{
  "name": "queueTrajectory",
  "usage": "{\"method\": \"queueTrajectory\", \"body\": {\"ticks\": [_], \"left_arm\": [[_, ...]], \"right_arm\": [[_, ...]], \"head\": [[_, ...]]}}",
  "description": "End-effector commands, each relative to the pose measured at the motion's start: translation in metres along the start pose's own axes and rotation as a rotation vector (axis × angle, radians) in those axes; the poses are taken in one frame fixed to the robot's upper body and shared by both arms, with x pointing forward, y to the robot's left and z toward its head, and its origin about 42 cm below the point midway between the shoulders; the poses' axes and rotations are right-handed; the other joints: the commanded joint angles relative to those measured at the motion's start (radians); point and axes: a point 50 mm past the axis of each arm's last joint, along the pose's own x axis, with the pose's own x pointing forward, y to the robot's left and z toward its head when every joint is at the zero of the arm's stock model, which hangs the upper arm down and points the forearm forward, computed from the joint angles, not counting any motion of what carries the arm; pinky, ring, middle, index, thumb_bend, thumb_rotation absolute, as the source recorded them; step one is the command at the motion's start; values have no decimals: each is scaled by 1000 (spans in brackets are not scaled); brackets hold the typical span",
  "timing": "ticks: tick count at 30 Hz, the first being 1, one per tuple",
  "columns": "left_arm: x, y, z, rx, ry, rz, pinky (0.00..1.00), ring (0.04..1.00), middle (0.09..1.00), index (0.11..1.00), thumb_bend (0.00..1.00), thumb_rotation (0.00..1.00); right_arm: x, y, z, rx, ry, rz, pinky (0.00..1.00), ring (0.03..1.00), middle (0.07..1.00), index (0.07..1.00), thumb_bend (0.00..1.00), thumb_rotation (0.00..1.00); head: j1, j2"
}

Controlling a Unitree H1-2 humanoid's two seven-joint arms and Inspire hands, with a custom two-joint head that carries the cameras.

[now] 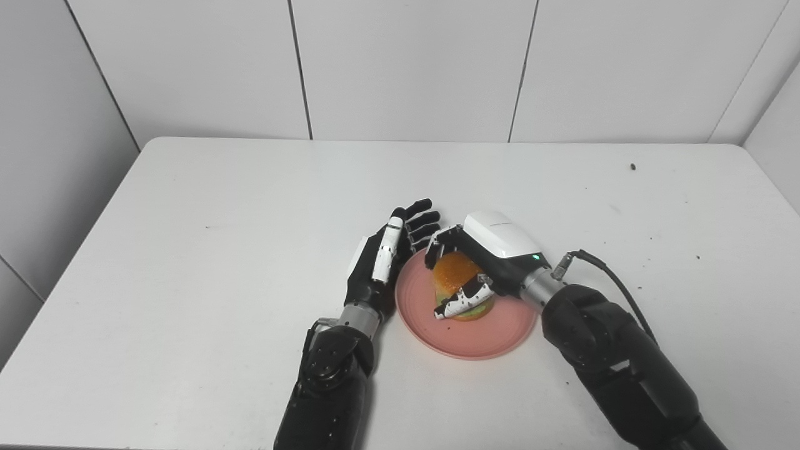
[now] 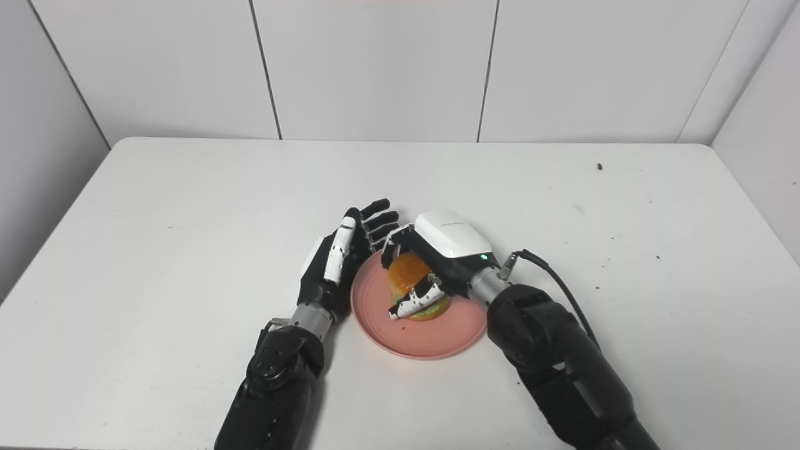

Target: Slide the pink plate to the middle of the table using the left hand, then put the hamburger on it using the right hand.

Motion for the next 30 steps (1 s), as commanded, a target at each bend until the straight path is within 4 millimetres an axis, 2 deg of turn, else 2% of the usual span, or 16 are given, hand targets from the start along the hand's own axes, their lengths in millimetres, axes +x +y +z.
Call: {"method": "queueTrajectory", "body": {"ticks": [1, 2, 5, 6, 8, 9, 11, 13, 16, 21, 27, 30], "left_arm": [[0, 2, 2, -9, 13, 3, 783, 809, 797, 767, 370, 1000], [0, 2, 2, -10, 17, 4, 782, 811, 799, 767, 376, 1000], [0, 3, 4, 8, 14, 8, 786, 808, 796, 764, 367, 1000], [1, 3, 5, 11, 13, 7, 757, 789, 786, 759, 358, 1000], [1, 4, 5, 7, 12, 8, 732, 772, 777, 756, 355, 1000], [1, 5, 5, 4, 13, 6, 723, 762, 769, 749, 353, 1000], [1, 6, 5, 2, 20, 4, 777, 789, 788, 764, 368, 1000], [1, 6, 5, -9, 26, 7, 797, 787, 787, 774, 370, 1000], [0, 6, 5, -9, 22, 18, 782, 775, 776, 767, 363, 1000], [1, 10, 5, 31, 6, 3, 777, 806, 803, 792, 355, 1000], [0, 13, 5, 11, 5, 5, 777, 821, 818, 804, 362, 1000], [0, 15, 7, 0, 15, 9, 808, 844, 831, 806, 380, 1000]], "right_arm": [[7, -17, 6, -36, -56, -28, 220, 293, 439, 499, 515, 0], [7, -17, 6, -34, -56, -28, 229, 303, 465, 492, 518, 0], [3, -20, 8, -19, -53, -35, 330, 402, 452, 520, 517, 4], [2, -21, 9, -13, -52, -38, 390, 460, 522, 505, 510, 98], [-1, -23, 10, -6, -50, -43, 435, 504, 568, 498, 507, 147], [-3, -24, 12, 0, -49, -50, 483, 551, 605, 598, 582, 341], [-7, -27, 14, 10, -45, -56, 563, 636, 668, 678, 651, 501], [-10, -31, 16, 13, -45, -57, 599, 681, 708, 712, 677, 572], [-13, -35, 17, 20, -58, -66, 609, 697, 724, 725, 688, 595], [-17, -39, 17, 25, -90, -79, 644, 727, 759, 773, 709, 691], [-21, -41, 17, 43, -94, -87, 676, 774, 804, 811, 724, 734], [-22, -41, 16, 64, -88, -105, 716, 802, 824, 829, 735, 745]], "head": [[-4, 1], [-4, 1], [-15, 0], [-15, 0], [-17, 0], [-17, 0], [-17, 0], [-18, 1], [-20, 1], [-23, 2], [-27, 2], [-26, 1]]}}
